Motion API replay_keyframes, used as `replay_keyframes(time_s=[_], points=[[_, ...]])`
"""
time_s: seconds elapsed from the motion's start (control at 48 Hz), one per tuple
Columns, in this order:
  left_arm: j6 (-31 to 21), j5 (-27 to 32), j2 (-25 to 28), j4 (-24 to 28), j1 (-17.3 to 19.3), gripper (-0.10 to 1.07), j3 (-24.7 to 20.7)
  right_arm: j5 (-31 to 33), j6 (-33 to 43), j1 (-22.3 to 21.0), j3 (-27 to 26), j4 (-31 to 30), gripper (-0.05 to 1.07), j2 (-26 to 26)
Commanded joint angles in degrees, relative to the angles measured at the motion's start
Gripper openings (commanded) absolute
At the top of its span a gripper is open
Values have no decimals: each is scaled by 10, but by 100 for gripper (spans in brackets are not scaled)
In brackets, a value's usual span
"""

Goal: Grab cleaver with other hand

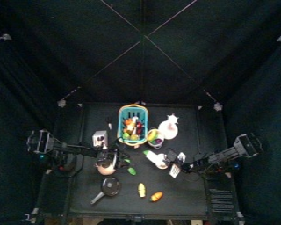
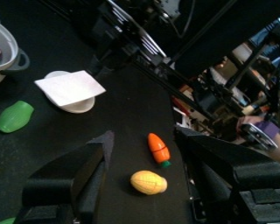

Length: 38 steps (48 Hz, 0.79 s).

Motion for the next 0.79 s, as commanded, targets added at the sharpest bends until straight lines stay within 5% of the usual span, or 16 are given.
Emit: replay_keyframes(time_s=[0.0,0.312,0.771], points=[[-3,-5,-1,-34,1,93,-6,5,-2,9,-30,-9,47,-6],[-4,-7,13,-134,-5,92,-13,15,-2,25,-74,-152,47,-2],[-30,-7,70,-178,-10,92,-70,26,-2,21,-94,-178,47,24]])
